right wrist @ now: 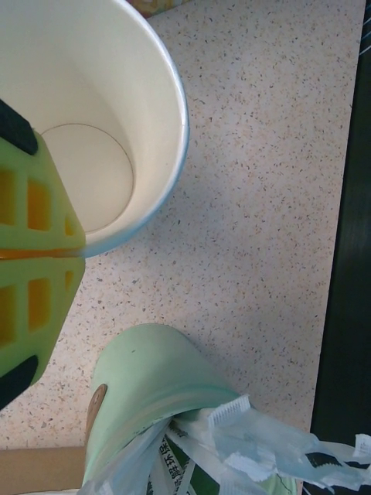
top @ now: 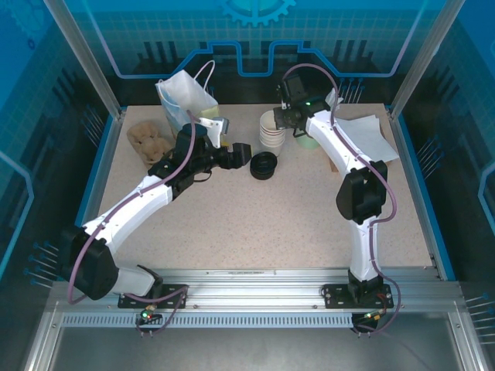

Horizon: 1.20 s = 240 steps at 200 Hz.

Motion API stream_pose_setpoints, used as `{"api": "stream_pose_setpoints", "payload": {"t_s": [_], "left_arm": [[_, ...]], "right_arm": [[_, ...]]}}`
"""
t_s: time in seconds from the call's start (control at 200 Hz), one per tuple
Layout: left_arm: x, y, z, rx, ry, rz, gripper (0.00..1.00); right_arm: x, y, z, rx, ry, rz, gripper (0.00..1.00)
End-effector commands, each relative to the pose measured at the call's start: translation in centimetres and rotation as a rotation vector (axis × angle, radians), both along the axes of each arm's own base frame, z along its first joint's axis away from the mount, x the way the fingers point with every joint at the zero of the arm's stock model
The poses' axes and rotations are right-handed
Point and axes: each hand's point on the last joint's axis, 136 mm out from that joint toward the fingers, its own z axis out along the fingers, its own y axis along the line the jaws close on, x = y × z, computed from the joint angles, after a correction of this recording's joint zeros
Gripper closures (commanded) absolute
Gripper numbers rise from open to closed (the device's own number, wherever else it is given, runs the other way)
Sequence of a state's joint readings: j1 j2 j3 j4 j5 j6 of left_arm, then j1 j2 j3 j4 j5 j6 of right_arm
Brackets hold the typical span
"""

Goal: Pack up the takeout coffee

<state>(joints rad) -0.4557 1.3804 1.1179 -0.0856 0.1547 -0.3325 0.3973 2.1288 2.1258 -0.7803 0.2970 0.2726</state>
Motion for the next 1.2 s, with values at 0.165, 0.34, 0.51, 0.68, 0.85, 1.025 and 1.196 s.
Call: {"api": "stream_pose_setpoints", "payload": {"t_s": [0.165,0.34,0.51,0.68,0.85,1.025,1.196], "left_arm": [[0.2,-0.5,-0.6,0.015,0.008,-0.012,0.11],[0.1,-0.4,-0.5,0.015,0.004,-0.013,0.11],[0.1,-0.1,0.1,0.019,-0.011,0.005,0.1],[-0.1,1.0,0.6,0.025,-0.035,0.053,0.1],[-1.1,2.6,0.6,0.04,-0.049,0.1,0.08],[-3.0,5.4,-0.4,0.044,-0.018,0.165,0.07],[-5.2,7.4,-0.7,0.039,-0.002,0.198,0.06]], "right_arm": [[0.7,0.0,3.6,0.104,-0.059,-0.05,0.95],[0.6,0.5,7.0,0.163,-0.114,-0.051,0.96],[-0.6,0.5,11.7,0.207,-0.189,-0.035,0.97],[-3.6,0.2,16.2,0.234,-0.251,0.006,0.97],[-8.8,0.2,16.7,0.256,-0.232,0.097,0.97],[-15.0,0.9,12.5,0.268,-0.154,0.223,0.96],[-20.0,4.0,6.2,0.238,-0.08,0.365,0.96]]}}
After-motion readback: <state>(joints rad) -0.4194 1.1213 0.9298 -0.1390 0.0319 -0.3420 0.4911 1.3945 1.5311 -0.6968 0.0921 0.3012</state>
